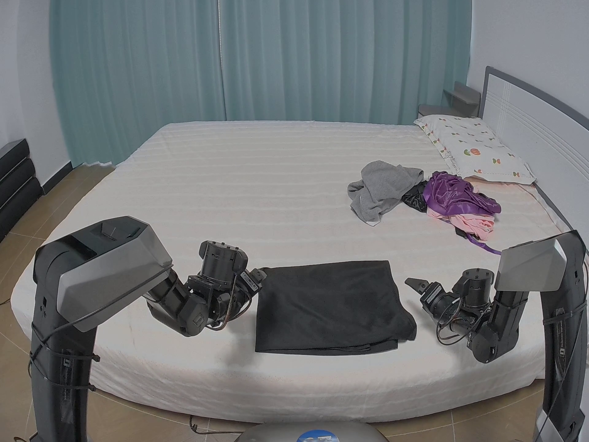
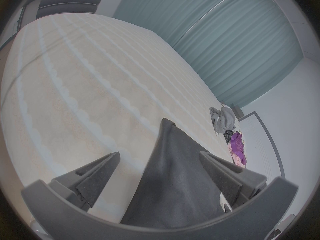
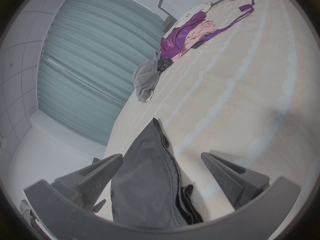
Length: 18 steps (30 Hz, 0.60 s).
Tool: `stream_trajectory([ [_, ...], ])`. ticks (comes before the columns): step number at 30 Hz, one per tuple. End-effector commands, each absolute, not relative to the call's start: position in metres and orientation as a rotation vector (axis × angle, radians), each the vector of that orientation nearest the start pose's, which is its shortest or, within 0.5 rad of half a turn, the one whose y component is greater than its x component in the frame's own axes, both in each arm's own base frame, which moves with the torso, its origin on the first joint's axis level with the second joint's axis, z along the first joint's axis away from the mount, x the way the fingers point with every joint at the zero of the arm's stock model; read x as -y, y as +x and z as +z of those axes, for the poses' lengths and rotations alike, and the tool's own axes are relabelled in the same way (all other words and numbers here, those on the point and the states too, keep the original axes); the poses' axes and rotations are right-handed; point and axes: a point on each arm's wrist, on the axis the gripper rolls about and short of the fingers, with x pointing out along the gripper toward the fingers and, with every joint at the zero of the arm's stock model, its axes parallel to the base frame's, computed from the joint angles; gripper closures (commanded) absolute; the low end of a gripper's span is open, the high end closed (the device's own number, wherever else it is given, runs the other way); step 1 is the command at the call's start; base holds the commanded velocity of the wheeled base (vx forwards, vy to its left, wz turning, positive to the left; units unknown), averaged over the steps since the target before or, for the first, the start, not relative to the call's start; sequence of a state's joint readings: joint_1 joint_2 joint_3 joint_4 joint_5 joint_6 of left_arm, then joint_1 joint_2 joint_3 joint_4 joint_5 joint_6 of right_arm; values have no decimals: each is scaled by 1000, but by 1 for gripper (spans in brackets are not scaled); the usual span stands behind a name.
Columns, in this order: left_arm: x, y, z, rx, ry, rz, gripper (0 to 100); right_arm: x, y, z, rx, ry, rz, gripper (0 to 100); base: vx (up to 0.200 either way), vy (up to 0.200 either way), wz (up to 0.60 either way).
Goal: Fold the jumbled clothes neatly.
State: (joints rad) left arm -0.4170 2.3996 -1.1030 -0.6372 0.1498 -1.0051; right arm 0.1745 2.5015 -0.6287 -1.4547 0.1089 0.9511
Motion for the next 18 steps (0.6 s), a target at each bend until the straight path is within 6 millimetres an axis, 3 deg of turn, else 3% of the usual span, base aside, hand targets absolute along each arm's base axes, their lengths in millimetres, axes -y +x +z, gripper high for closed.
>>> stream_trajectory([
  [1,168,387,-9,-701,-778,85,0,-64,348,-53,-523,916,57,0,0,0,0],
  [3,168,387,-7,-698,-780,82,0,-64,348,-53,-522,912,58,0,0,0,0],
  [15,170,385,-3,-695,-779,74,0,-65,348,-54,-526,909,58,0,0,-200,0],
  [18,167,386,6,-675,-788,72,0,-65,348,-55,-527,906,58,0,0,0,0],
])
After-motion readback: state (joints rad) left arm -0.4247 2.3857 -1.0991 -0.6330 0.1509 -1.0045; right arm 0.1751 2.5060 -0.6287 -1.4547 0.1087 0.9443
